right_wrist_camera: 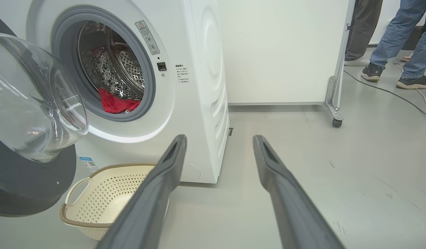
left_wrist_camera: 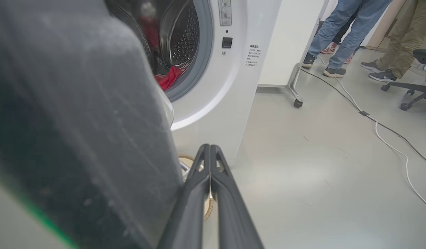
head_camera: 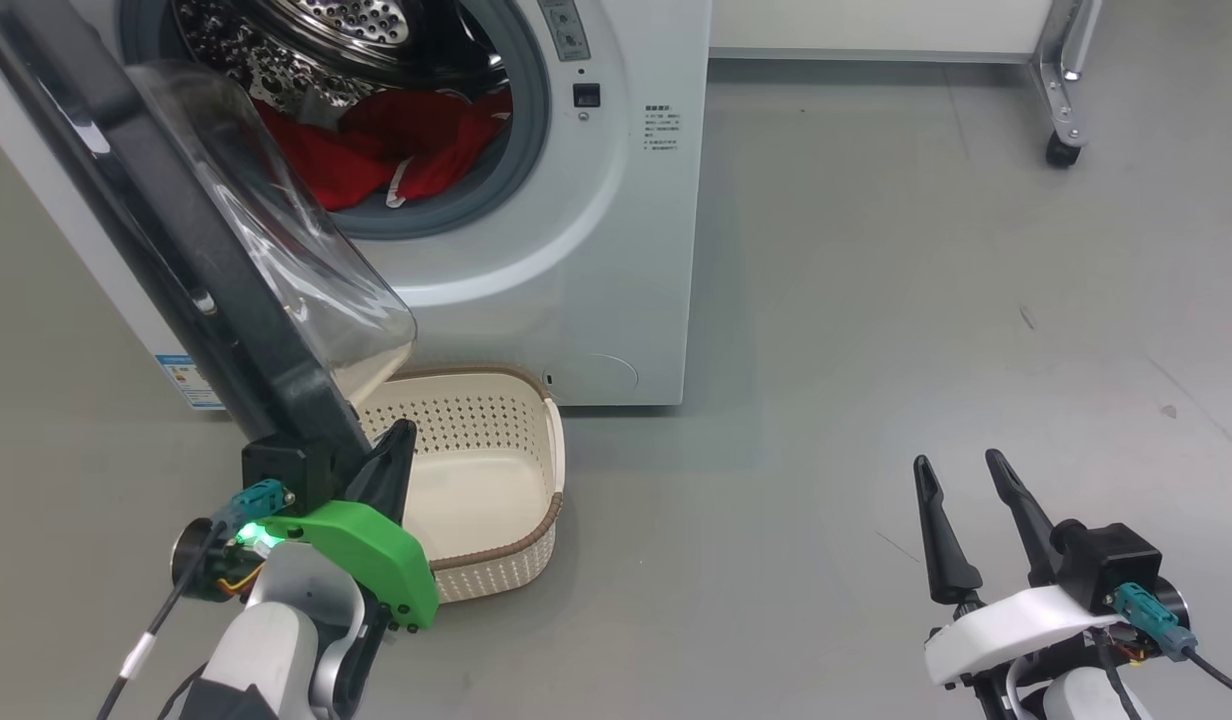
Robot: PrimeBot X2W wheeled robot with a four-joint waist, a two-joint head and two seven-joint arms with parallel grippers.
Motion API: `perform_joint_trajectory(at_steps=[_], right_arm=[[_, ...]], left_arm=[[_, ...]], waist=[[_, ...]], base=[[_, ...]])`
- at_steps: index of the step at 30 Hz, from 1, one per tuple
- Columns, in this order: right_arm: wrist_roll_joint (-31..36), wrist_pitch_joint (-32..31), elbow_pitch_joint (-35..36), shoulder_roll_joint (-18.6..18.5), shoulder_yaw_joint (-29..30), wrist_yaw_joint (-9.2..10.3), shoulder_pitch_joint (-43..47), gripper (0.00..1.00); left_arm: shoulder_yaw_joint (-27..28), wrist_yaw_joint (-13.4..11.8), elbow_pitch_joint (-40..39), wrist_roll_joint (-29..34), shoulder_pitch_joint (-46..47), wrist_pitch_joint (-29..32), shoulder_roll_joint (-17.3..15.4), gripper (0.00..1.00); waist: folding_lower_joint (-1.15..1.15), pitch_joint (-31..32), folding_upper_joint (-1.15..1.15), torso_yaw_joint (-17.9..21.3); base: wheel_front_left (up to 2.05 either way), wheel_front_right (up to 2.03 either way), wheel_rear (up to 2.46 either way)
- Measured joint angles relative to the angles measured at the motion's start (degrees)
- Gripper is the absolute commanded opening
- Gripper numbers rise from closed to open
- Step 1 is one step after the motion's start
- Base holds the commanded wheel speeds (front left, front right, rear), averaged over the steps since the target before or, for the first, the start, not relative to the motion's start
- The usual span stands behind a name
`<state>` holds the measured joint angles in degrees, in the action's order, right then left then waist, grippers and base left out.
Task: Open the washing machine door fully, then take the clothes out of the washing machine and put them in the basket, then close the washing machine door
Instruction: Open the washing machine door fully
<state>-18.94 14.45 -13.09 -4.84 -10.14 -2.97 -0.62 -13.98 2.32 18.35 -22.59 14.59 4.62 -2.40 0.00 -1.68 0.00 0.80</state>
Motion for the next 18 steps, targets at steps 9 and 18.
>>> perform_joint_trajectory(at_steps=[9, 18], right_arm=[[0.5, 0.0, -0.2, 0.2, 0.8, -0.49, 0.1, 1.00], [1.0, 0.0, -0.3, 0.3, 0.8, -1.02, 0.6, 1.00]], left_arm=[[-1.0, 0.3, 1.3, -0.1, 0.7, -0.7, 0.3, 0.00], [-1.6, 0.3, 1.8, -0.6, 0.7, -1.3, 0.8, 0.00]], waist=[[0.00, 0.4, 0.00, -2.7], [0.00, 0.5, 0.00, -6.6]], base=[[0.00, 0.00, 0.00], [0.00, 0.00, 0.00]])
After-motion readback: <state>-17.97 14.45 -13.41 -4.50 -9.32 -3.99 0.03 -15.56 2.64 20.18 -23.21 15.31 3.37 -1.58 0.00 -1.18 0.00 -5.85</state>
